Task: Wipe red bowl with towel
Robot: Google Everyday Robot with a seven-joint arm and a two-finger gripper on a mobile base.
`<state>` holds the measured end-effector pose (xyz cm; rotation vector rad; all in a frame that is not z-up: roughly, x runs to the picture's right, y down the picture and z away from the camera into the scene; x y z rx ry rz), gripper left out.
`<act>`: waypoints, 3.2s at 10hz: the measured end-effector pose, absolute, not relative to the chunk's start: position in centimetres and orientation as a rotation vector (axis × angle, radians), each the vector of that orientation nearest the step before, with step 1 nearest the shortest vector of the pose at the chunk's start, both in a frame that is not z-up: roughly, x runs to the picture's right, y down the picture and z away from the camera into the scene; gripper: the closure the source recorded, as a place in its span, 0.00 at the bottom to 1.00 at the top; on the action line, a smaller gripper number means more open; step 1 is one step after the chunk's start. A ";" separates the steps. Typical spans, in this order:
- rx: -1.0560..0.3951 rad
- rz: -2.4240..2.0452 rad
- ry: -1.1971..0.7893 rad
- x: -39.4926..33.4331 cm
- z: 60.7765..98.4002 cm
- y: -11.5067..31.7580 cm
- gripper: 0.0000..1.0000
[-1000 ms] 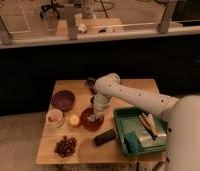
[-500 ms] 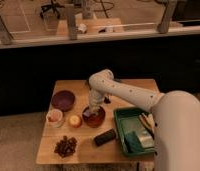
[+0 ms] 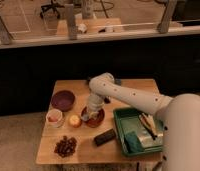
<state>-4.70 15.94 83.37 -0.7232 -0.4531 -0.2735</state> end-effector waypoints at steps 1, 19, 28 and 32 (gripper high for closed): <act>-0.729 -0.279 -0.462 -4.5 82.8 16.4 1.00; -0.718 -0.337 -0.462 -6.8 82.3 16.2 1.00; -0.744 -0.342 -0.405 -2.9 82.3 16.7 1.00; -0.711 -0.340 -0.382 -5.5 85.2 14.3 1.00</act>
